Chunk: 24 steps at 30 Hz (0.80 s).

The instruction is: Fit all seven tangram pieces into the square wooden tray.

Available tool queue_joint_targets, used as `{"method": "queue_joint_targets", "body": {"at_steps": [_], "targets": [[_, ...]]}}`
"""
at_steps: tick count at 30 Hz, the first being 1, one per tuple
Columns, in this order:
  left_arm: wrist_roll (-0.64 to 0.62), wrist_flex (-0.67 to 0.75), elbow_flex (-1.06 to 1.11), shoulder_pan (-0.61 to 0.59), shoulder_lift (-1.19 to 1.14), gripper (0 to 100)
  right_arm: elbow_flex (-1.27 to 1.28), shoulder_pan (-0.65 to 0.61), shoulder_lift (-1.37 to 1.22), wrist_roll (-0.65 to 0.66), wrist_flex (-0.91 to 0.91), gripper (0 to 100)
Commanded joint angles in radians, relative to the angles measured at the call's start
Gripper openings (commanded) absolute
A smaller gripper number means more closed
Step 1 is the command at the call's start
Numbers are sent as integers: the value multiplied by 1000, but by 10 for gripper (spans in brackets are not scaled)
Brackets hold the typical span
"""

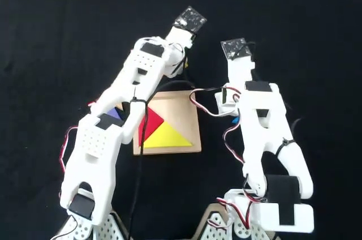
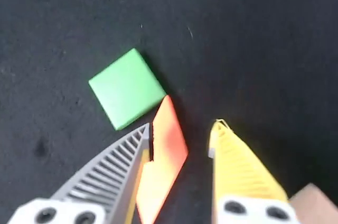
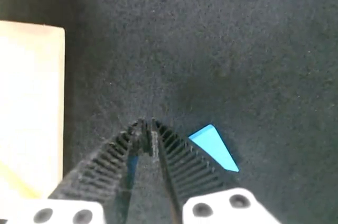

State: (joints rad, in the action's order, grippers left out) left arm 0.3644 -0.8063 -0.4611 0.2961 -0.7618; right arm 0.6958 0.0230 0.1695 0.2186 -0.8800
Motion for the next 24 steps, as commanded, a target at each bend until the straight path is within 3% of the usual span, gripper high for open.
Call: {"method": "queue_joint_targets", "body": {"at_steps": [1,5,10,19,24], "targets": [[-126,57,5,19,14,177,-4,-15,41,12,15,11],[-293,104,-4,35,14,160,-4,-15,41,12,15,11],[-462,193,1,36,14,26,1,-15,41,14,15,11],[-493,190,28,4,-35,30,38,-15,41,14,64,12],[-494,106,7,-24,-51,29,39,-15,41,14,60,12]]}}
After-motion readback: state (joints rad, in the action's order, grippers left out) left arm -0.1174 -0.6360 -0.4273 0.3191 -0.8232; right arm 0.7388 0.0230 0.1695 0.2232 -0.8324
